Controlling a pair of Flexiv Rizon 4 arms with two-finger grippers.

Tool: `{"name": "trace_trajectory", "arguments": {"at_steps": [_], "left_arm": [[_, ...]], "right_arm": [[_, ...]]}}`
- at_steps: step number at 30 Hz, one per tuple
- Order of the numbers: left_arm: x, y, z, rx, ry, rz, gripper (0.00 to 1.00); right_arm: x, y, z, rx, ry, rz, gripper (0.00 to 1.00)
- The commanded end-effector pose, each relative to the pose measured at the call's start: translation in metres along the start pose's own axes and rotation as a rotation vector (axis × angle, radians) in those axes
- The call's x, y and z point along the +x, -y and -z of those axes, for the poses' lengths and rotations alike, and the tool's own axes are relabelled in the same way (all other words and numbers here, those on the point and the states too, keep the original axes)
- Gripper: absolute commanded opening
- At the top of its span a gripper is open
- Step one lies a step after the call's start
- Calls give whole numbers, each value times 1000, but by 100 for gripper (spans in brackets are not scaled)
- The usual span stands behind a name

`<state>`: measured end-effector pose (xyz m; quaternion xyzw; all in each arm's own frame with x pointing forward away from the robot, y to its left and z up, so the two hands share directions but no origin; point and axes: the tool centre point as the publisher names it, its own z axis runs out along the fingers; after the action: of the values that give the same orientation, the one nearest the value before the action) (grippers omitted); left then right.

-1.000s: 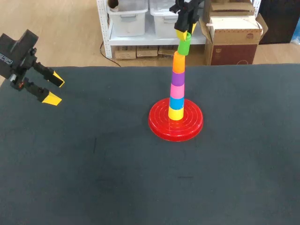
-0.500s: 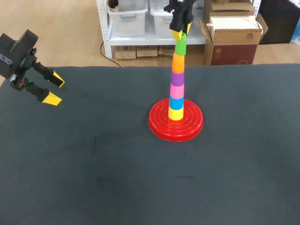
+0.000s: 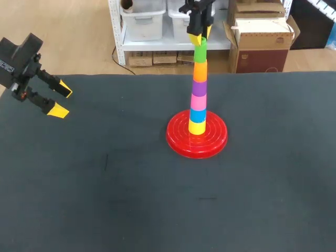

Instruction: Pick up and stack the cylinders on the red base in this order: pink,purple,orange,green

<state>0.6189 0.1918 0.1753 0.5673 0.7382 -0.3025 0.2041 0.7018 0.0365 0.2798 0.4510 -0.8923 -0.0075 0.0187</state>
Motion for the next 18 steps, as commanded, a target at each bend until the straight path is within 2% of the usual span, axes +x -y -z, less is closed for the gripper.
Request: {"name": "trace_trajectory", "arguments": {"at_steps": [1,8,18], "left_arm": [[1,0,0,-1,1,-1,100],[1,0,0,-1,1,-1,100],[1,0,0,-1,1,-1,100]], "right_arm": [[15,-4,-1,10,25,-8,0],[17,-4,-5,5,29,-20,0],[6,-5,-11,-5,33,-8,0]]}}
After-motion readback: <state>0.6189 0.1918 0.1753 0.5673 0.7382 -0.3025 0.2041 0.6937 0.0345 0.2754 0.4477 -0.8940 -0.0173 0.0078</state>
